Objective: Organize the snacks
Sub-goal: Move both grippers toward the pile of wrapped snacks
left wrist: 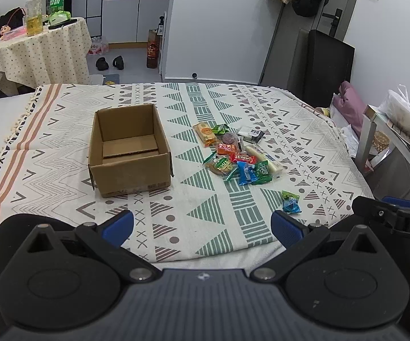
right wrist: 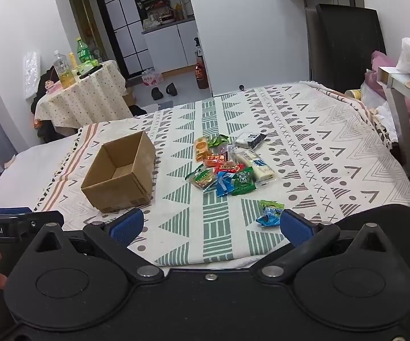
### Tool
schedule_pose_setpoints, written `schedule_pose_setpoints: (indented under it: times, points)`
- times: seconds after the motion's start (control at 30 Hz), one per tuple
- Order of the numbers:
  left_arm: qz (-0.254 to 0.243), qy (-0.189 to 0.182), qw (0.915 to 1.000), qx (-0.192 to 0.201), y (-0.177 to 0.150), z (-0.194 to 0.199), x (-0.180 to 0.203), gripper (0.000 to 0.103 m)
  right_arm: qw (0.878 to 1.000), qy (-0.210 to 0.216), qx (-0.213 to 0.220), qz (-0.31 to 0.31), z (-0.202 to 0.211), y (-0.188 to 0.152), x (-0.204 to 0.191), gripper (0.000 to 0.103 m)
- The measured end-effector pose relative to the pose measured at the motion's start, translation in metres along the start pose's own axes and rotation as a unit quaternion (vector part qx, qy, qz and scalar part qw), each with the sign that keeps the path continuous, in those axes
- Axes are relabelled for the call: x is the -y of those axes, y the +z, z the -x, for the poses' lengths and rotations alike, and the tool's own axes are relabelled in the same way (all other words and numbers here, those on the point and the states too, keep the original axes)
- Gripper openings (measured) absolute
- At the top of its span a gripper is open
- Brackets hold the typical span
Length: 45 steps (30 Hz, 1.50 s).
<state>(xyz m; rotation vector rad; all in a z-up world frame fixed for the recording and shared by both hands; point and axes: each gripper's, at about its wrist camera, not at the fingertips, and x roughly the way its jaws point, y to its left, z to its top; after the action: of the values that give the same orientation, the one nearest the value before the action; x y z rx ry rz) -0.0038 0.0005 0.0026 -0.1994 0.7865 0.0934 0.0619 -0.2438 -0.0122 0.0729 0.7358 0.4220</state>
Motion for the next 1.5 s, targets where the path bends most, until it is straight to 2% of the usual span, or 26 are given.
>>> schedule_pose_setpoints:
  times: [0.27,0.3,0.4,0.43,0.53,0.73,1.07,1.2,1.37,1.5]
  points:
    - [-0.001,-0.003,0.9999,0.010,0.002,0.003,0.002,0.102,1.000,-0.010,0.004,0.005,0.002,0.001,0.001,0.103]
    - [0.001,-0.002,1.0000,-0.003,0.002,0.001,0.003,0.102,1.000,-0.013,0.003,0.006,0.002,0.001,0.002,0.103]
    - [0.007,-0.003,0.9999,-0.010,0.004,-0.002,0.004,0.102,1.000,-0.019,0.001,0.008,0.001,0.001,0.003,0.103]
    - [0.013,-0.001,0.9996,-0.026,0.005,-0.005,0.006,0.102,1.000,-0.021,0.001,0.009,0.001,0.001,0.003,0.103]
    - [0.024,-0.006,0.9993,-0.029,0.007,-0.009,0.006,0.102,1.000,-0.025,-0.001,0.008,-0.001,0.001,0.007,0.103]
    - [0.018,-0.001,0.9997,-0.014,0.010,-0.021,0.011,0.102,1.000,-0.025,-0.006,0.009,-0.012,0.005,0.011,0.103]
    - [0.030,-0.029,0.9991,-0.013,0.020,-0.059,0.022,0.100,0.998,-0.048,-0.024,-0.011,-0.048,0.007,0.031,0.102]
    - [0.019,-0.021,0.9992,-0.029,0.020,-0.079,0.026,0.100,0.997,-0.052,-0.043,-0.026,-0.066,0.007,0.043,0.100]
    - [0.028,-0.025,0.9983,-0.045,0.025,-0.102,0.028,0.095,0.996,-0.049,-0.069,-0.040,-0.089,0.007,0.057,0.095]
    - [0.028,-0.028,0.9979,-0.052,0.030,-0.118,0.031,0.092,0.993,-0.042,-0.092,-0.056,-0.108,0.006,0.069,0.085]
